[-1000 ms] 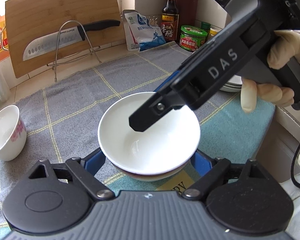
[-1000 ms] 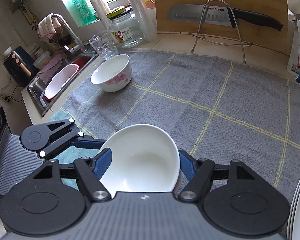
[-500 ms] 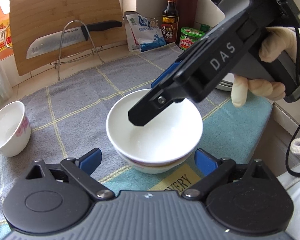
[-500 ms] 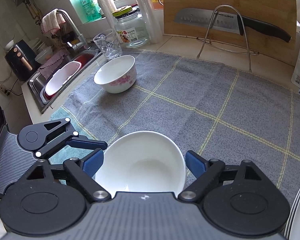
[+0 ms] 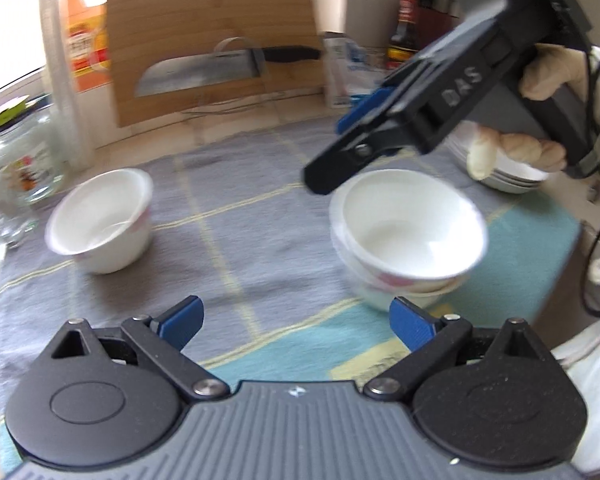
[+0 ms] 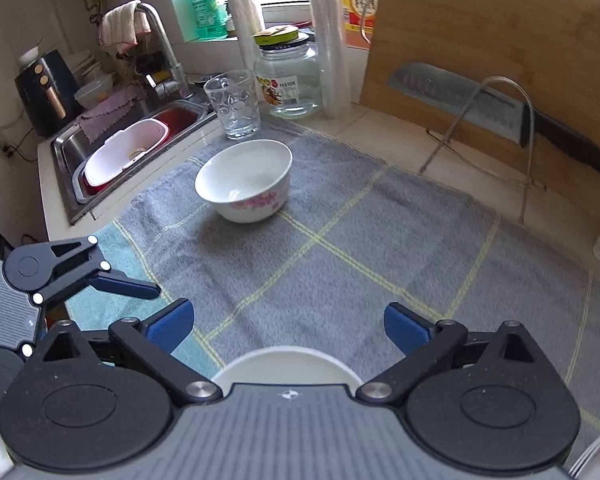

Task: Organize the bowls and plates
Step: 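Move the right tool to the pink-flower bowl on the towel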

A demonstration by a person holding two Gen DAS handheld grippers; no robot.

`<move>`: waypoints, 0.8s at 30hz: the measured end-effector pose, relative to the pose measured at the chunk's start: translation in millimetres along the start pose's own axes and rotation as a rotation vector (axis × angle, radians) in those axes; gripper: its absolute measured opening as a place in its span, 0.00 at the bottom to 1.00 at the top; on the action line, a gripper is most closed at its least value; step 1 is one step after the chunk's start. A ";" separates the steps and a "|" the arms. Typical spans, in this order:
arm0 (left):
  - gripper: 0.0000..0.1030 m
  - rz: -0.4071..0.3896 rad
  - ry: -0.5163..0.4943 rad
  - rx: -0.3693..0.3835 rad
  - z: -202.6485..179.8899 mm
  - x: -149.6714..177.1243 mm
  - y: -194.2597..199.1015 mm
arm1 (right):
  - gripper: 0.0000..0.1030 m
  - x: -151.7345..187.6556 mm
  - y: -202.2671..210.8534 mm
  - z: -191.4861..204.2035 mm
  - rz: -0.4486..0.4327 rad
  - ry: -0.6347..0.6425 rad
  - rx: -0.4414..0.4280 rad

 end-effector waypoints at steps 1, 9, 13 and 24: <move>0.96 -0.003 0.020 -0.022 9.1 -0.4 -1.1 | 1.00 -4.1 -3.8 2.2 0.001 0.010 -0.001; 0.96 -0.066 0.121 -0.206 78.8 -11.9 -7.0 | 1.00 -34.3 -37.1 17.6 0.014 0.086 0.000; 0.96 -0.092 0.169 -0.236 106.4 -17.8 -16.6 | 1.00 -49.4 -50.9 22.2 0.016 0.111 -0.006; 0.96 -0.128 0.175 -0.266 140.7 -28.1 -37.5 | 1.00 -80.3 -91.9 23.5 0.044 0.146 0.003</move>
Point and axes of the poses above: each gripper's, at about its wrist camera, not at the fingertips, and y roughly against the way its jaws point, z to its left, x to its underside, the point moved 8 cm from there along -y, roughly the way its jaws point, and after that the axes turned 4 degrees about y, right-handed, at the moved point
